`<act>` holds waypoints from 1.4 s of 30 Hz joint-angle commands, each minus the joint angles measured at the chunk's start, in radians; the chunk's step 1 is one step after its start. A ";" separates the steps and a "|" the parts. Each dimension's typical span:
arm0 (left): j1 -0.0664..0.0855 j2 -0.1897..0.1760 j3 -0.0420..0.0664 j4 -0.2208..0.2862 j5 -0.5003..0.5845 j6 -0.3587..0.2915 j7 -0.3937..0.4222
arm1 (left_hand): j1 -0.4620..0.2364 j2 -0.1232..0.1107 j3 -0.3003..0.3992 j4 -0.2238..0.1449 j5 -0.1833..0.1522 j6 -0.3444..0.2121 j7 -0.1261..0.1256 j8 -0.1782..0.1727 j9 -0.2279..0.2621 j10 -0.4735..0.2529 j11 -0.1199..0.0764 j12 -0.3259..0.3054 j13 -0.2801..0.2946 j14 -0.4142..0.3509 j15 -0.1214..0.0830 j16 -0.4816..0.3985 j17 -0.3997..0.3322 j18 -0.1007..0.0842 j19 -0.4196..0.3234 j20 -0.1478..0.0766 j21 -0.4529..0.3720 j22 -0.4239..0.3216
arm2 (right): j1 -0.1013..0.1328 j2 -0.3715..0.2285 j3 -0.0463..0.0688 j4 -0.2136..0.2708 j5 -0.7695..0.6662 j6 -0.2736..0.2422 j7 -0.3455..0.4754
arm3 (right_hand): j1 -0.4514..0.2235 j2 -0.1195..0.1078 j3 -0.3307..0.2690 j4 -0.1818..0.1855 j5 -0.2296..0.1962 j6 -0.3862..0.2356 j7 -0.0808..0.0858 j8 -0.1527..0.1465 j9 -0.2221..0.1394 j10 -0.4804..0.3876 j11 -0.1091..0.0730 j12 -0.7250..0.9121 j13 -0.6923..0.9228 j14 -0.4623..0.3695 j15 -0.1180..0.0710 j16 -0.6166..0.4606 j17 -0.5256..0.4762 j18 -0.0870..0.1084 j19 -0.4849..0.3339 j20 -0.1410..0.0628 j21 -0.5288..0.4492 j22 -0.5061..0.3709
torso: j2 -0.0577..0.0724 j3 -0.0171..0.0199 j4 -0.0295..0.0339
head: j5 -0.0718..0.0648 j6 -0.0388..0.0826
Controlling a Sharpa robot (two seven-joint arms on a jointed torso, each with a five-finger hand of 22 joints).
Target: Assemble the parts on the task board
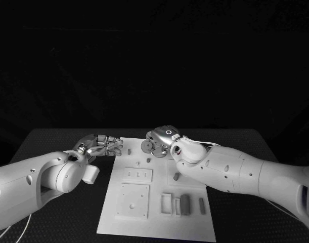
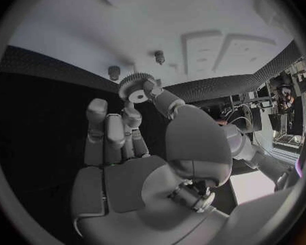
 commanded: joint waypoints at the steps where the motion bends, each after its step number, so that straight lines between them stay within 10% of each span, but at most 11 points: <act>1: 0.001 0.004 0.001 0.000 -0.003 0.011 0.010 | -0.004 0.003 -0.002 0.000 0.002 0.007 0.003 -0.005 -0.001 0.008 -0.001 -0.004 0.000 0.007 0.002 -0.005 0.002 0.012 0.008 0.002 -0.007 0.000 | -0.001 0.010 -0.005 -0.011 -0.035 0.030 -0.026 | 0.000 -0.011 0.001 0.008 -0.001 0.189 -0.018 -0.004 -0.001 -0.027 -0.017 -0.004 -0.002 0.007 -0.012 -0.005 -0.001 0.030 -0.001 -0.005 -0.004 0.013 | 0.000 0.0003 0.0002 | 0.000 0.000; 42: 0.001 0.009 0.001 -0.006 -0.003 0.016 0.009 | -0.005 0.004 -0.002 0.000 0.002 0.008 0.003 -0.006 -0.001 0.009 -0.001 -0.007 0.001 0.008 0.002 -0.010 0.006 0.012 0.009 0.002 -0.008 0.001 | -0.002 0.059 -0.029 -0.072 -0.038 0.090 -0.045 | 0.003 -0.027 0.005 0.018 -0.001 0.158 -0.005 -0.029 -0.008 -0.037 -0.006 -0.009 -0.005 -0.024 -0.004 -0.012 -0.040 0.030 -0.011 -0.002 -0.013 0.012 | 0.001 0.0017 -0.0023 | 0.008 0.000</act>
